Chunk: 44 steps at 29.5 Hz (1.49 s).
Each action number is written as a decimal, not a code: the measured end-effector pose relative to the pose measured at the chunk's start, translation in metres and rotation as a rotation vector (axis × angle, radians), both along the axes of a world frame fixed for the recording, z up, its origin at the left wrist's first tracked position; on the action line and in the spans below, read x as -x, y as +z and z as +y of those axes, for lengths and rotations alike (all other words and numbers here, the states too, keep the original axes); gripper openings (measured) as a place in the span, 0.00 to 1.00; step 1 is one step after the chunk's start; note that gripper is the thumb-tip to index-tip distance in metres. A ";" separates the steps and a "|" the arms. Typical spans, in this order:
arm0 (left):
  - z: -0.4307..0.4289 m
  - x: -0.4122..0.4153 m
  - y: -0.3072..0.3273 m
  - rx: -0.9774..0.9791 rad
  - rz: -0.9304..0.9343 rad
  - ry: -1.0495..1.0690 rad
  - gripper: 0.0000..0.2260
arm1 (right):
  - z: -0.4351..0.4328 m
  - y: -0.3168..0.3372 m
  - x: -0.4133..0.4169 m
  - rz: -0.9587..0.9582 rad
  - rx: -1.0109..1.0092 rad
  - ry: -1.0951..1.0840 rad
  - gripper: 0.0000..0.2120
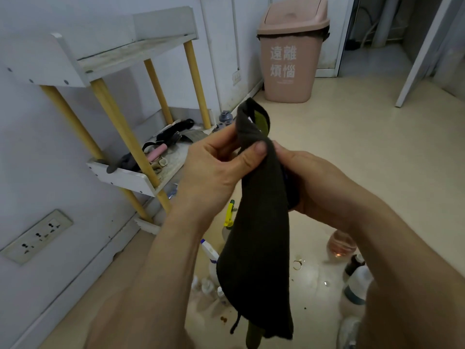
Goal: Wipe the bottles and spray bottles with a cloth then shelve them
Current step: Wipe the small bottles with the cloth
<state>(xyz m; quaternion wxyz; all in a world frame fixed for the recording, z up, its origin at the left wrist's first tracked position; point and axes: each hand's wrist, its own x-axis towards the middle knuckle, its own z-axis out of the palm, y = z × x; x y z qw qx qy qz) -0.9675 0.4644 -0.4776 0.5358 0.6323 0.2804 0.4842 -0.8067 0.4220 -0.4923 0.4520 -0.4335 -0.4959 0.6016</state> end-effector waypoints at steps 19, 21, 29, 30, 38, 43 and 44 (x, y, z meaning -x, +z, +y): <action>0.003 -0.003 -0.010 -0.028 -0.010 -0.006 0.14 | -0.007 0.000 0.018 0.133 0.078 -0.123 0.19; 0.000 -0.005 -0.011 0.020 -0.087 0.051 0.13 | -0.008 0.003 0.016 0.182 0.068 -0.088 0.19; -0.009 -0.014 -0.004 0.402 -0.397 0.070 0.17 | -0.002 -0.007 0.020 -0.756 -0.465 -0.449 0.16; -0.010 -0.017 -0.005 0.383 -0.376 0.086 0.18 | -0.004 -0.006 0.026 -0.651 -0.369 -0.348 0.18; -0.005 -0.032 -0.011 0.424 -0.322 0.261 0.28 | -0.009 -0.004 0.021 -0.339 0.037 0.110 0.18; 0.004 -0.024 -0.004 0.359 -0.348 0.331 0.27 | -0.007 -0.009 0.029 -0.397 -0.132 -0.117 0.16; 0.007 -0.024 -0.006 0.345 -0.353 0.380 0.23 | -0.007 -0.013 0.034 -0.560 -0.248 -0.210 0.15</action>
